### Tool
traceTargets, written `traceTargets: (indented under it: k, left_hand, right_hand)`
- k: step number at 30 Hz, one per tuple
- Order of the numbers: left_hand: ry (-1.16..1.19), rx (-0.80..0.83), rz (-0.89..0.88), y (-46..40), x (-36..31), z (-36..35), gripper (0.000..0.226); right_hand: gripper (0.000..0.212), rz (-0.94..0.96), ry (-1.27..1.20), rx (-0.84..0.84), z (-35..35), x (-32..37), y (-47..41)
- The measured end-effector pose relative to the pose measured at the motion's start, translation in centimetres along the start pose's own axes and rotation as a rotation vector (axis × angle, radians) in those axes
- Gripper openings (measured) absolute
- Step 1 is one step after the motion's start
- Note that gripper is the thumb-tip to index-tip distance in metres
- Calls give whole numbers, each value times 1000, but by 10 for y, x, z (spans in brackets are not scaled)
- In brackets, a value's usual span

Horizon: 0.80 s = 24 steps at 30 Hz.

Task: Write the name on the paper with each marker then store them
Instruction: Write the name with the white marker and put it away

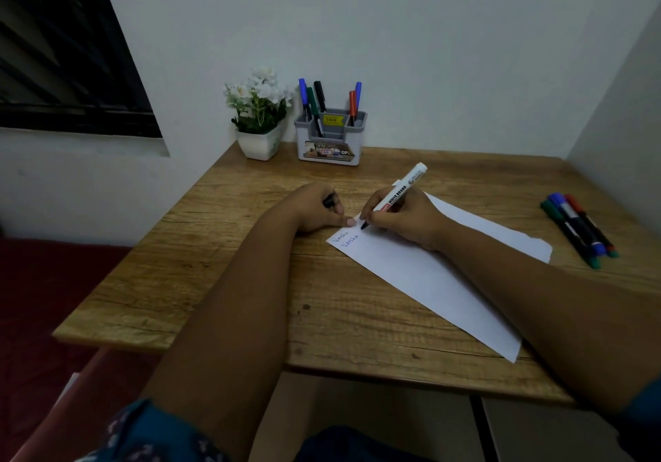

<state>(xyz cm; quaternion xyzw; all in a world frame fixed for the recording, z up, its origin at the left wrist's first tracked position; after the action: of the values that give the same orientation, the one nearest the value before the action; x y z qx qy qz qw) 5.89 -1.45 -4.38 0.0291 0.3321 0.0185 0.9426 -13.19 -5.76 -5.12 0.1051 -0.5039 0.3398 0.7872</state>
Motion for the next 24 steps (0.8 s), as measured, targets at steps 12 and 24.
traceTargets:
  k: [12, 24]
  left_hand:
    - [52, 18, 16, 0, 0, 2, 29]
    - [78, 22, 33, 1, -2, 2, 31]
  right_hand:
    - [7, 16, 77, -17, 3, -2, -1]
    - [5, -5, 77, -61, 8, -3, 0]
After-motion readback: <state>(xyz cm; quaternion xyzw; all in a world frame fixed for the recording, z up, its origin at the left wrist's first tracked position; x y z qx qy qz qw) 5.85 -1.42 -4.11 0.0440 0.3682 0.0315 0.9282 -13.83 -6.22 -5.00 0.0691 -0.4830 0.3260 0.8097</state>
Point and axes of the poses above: each hand's wrist, its own y-axis away from the middle knuckle, its own z-axis out of the back of the hand, x = y × z, the point moved 2 cm from there along -y, towards the middle knuckle, and after that the axes turned 2 degrees about x, right-handed, at the moved point
